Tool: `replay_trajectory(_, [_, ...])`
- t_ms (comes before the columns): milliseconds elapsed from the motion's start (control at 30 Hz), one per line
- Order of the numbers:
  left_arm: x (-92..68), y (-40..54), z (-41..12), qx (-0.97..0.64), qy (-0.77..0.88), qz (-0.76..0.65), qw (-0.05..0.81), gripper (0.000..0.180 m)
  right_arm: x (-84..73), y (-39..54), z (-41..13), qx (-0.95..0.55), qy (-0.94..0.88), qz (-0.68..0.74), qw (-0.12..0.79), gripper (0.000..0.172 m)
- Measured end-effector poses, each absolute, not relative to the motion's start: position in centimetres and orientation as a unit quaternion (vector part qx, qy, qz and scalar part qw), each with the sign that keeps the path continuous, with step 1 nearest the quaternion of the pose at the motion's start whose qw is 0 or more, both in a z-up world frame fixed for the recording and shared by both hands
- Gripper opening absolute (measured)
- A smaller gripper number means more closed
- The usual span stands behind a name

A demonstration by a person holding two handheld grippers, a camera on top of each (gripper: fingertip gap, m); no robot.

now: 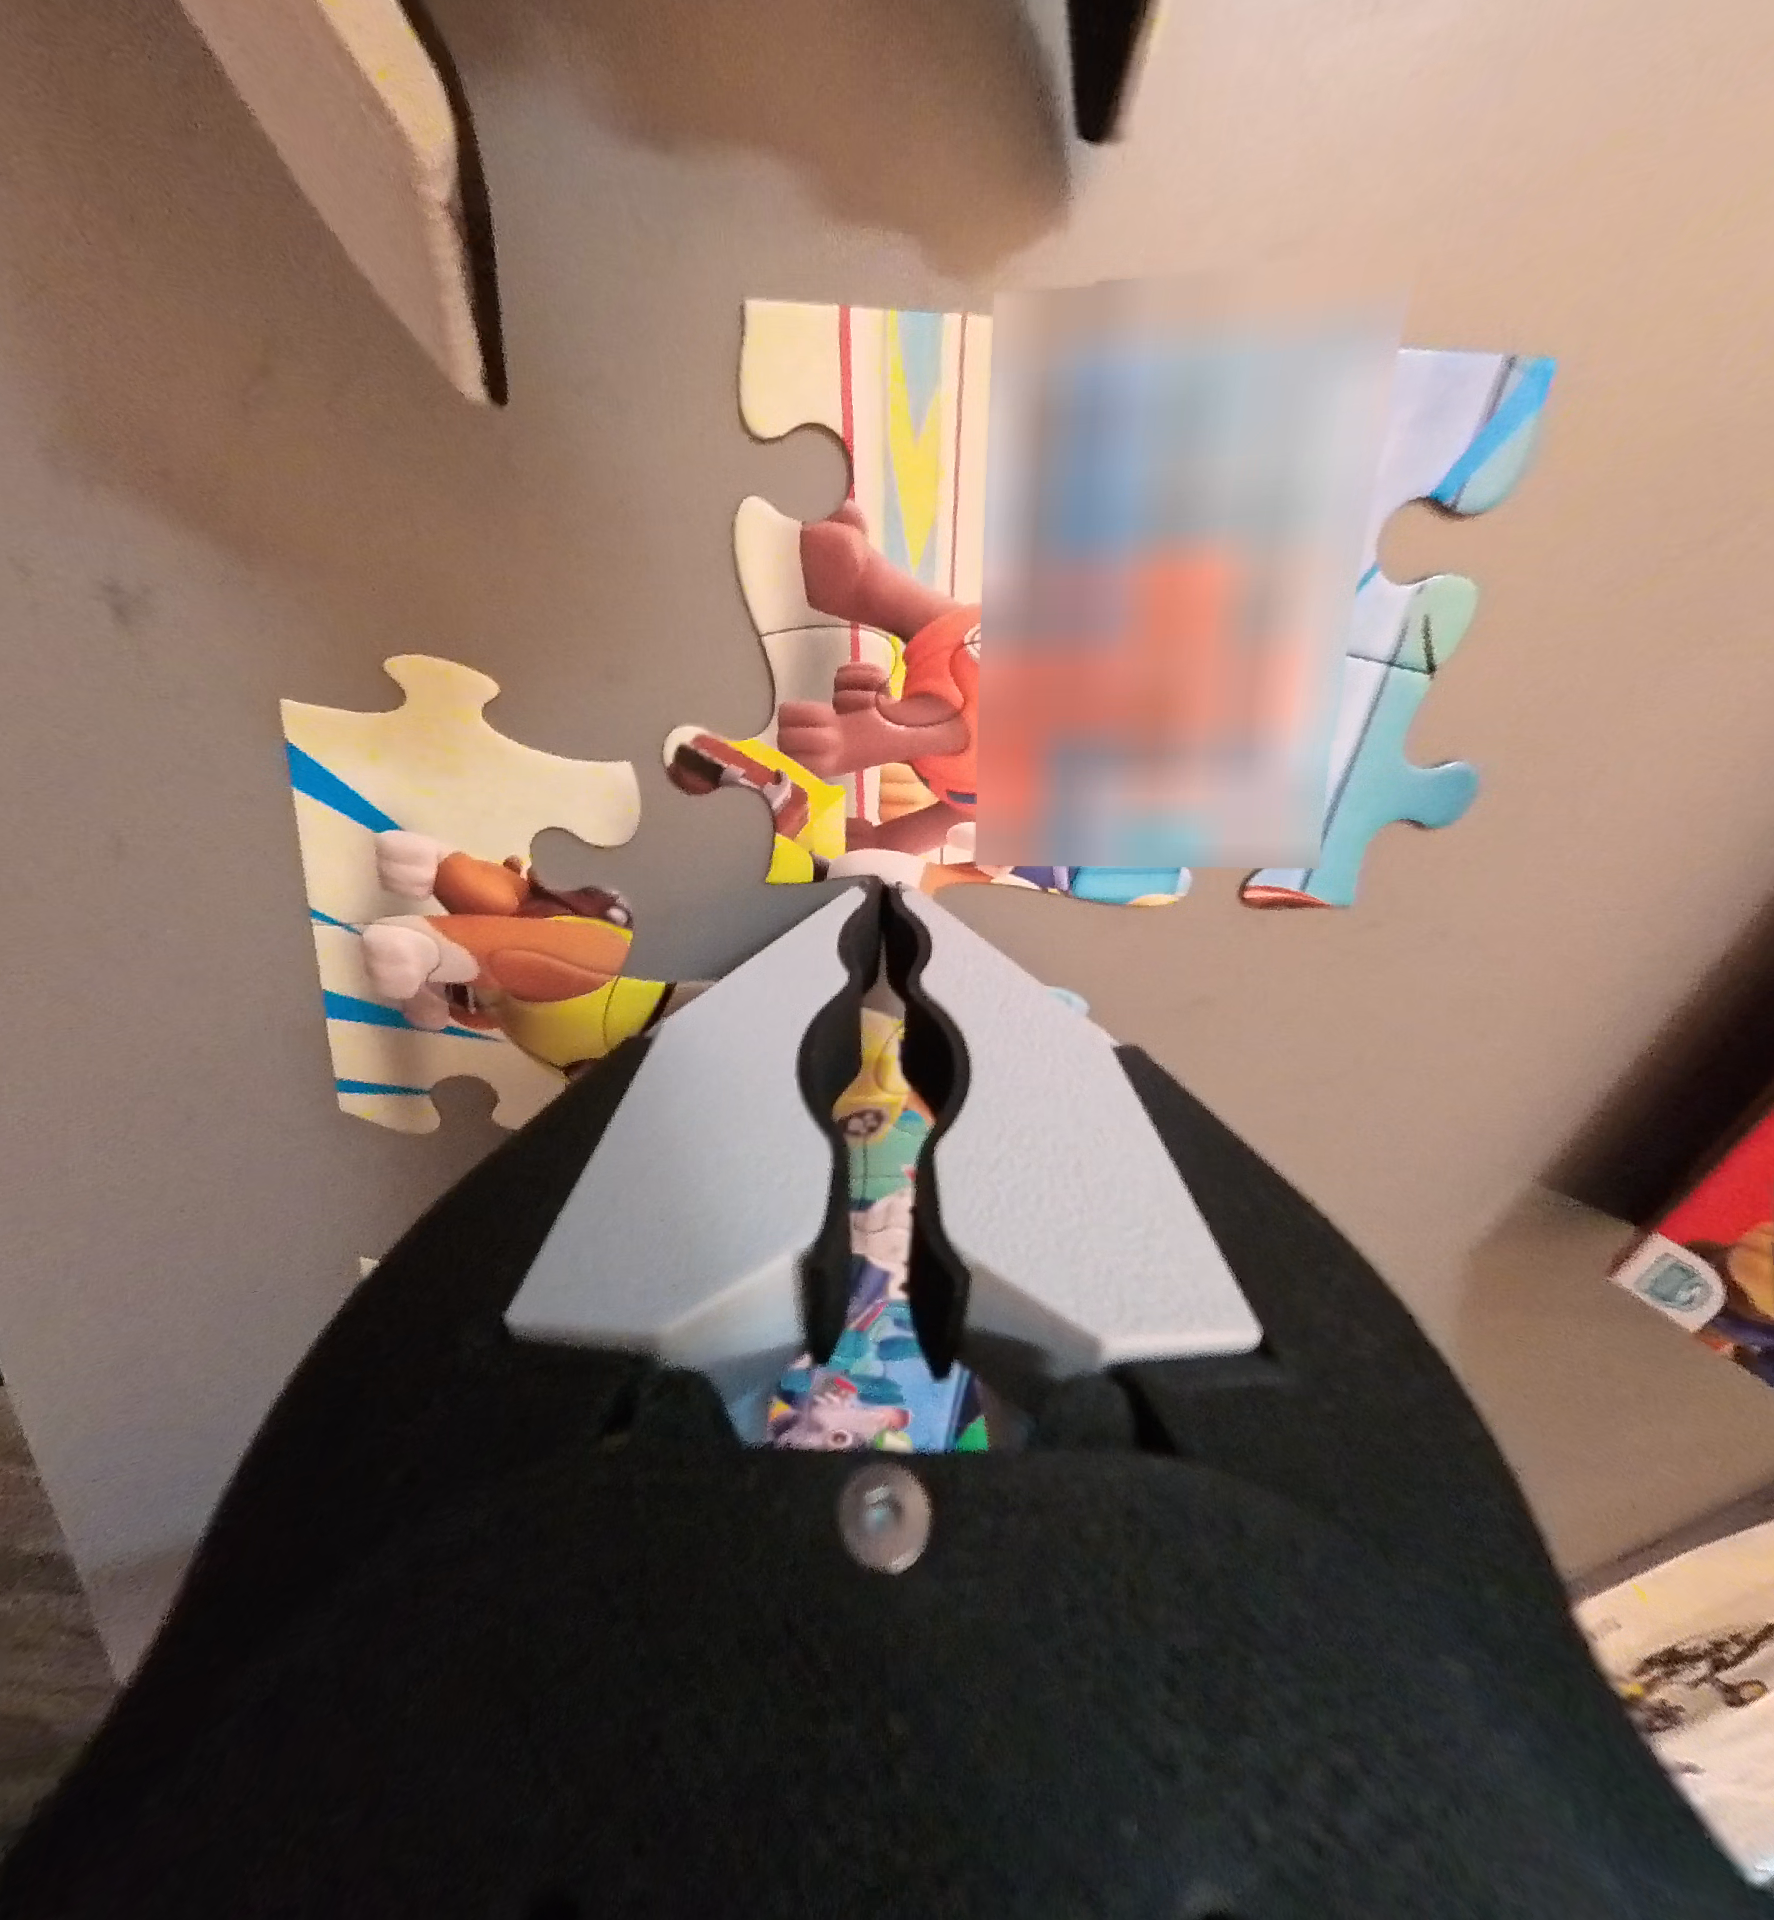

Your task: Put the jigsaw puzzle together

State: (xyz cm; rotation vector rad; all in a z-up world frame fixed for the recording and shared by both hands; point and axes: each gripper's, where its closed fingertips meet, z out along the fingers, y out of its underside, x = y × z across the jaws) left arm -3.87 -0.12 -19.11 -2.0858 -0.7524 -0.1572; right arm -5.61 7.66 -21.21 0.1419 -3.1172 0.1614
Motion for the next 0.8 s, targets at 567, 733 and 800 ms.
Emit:
replay_trajectory(567, [-0.5,1.2,-19.3,-0.834,-0.317,-0.113,0.436,0.073,-4.1,7.2,-21.1,-0.007,-0.991,0.132,-0.020,0.000])
replay_trajectory(733, [-0.5,1.3,-19.2,-0.825,-0.328,-0.121,0.444,0.073,-3.9,7.1,-21.2,-0.020,-0.988,0.154,-0.028,0.000])
replay_trajectory(800, [-0.6,1.3,-19.1,-0.822,-0.331,-0.124,0.446,0.073,-3.9,7.1,-21.2,-0.022,-0.987,0.160,-0.026,0.000])
